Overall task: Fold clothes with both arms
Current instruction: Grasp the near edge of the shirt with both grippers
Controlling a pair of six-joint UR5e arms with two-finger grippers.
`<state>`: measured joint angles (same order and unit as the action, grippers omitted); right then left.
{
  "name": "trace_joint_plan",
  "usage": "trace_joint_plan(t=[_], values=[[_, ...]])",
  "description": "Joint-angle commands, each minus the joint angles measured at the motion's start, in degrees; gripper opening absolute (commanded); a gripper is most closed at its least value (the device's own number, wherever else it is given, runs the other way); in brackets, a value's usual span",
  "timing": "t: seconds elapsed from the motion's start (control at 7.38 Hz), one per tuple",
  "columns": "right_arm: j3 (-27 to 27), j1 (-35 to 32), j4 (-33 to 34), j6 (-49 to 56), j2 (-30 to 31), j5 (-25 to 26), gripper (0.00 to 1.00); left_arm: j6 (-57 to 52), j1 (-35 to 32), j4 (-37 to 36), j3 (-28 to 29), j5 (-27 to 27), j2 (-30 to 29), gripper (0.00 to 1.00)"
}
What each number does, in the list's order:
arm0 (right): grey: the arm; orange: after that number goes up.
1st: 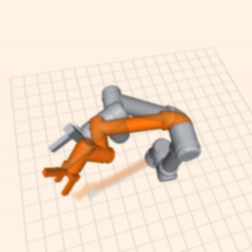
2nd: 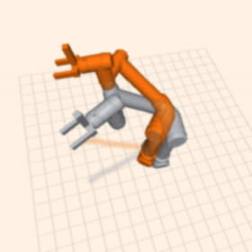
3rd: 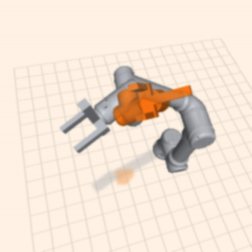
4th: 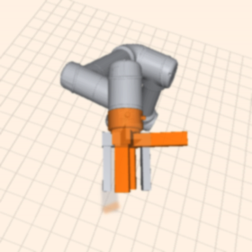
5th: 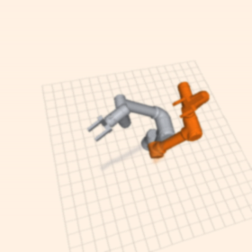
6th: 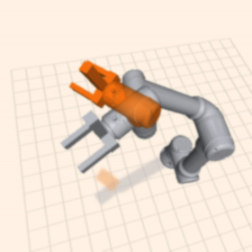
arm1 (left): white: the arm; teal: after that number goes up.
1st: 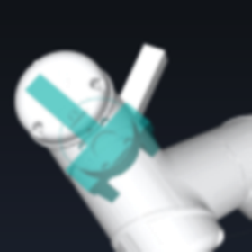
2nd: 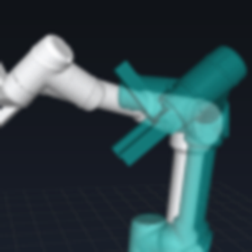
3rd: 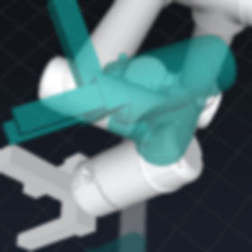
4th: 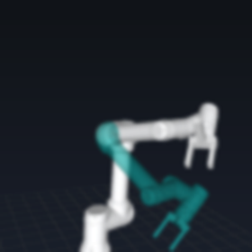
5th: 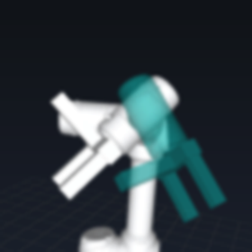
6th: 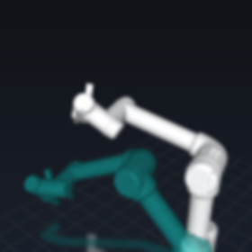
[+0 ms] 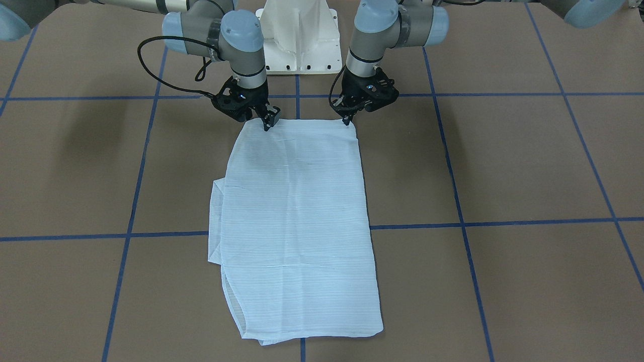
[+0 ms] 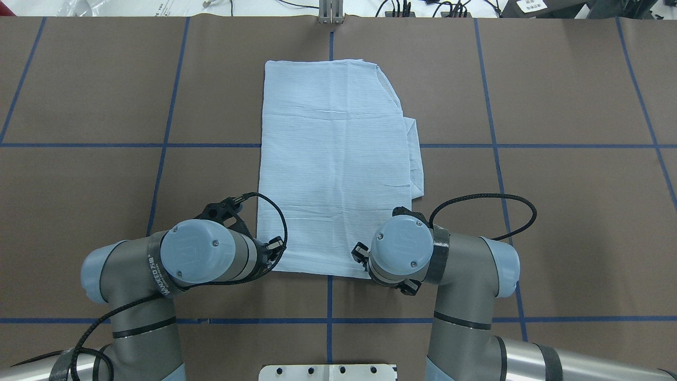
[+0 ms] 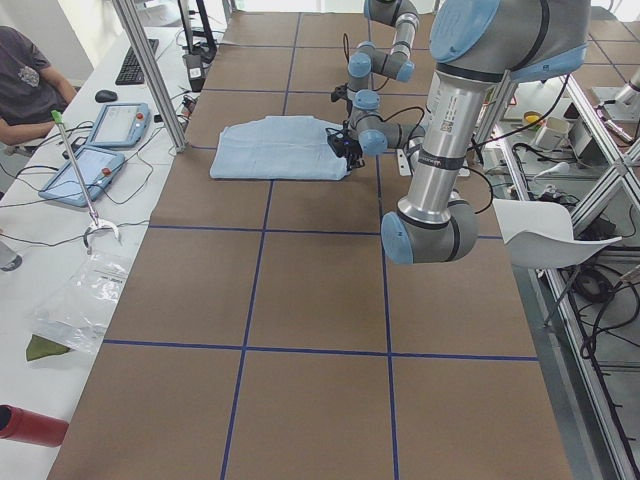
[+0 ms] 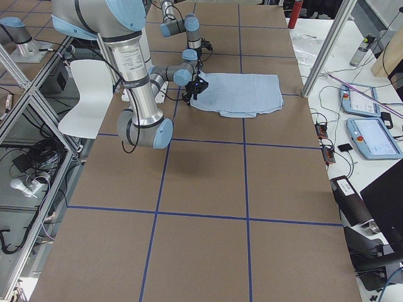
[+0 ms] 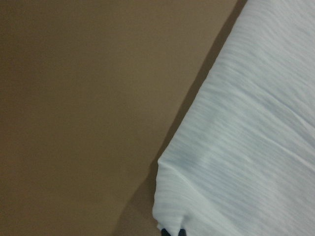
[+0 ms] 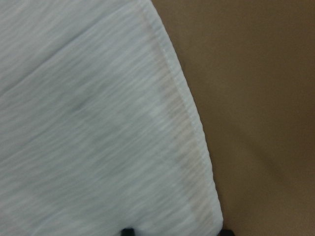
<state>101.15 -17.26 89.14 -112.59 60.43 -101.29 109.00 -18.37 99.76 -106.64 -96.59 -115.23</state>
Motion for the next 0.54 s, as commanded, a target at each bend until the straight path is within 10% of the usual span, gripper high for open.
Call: trace_joint_plan(t=[0.0, 0.41], values=[[0.2, -0.2, 0.0, 0.0, -0.3, -0.2, 0.08, 0.0, 0.0, 0.0, 0.1, 0.0, 0.0, 0.0], [0.4, -0.3, 0.0, -0.1, -0.6, -0.1, 0.0, 0.0, 0.0, 0.1, 0.3, 0.0, 0.0, 0.0]])
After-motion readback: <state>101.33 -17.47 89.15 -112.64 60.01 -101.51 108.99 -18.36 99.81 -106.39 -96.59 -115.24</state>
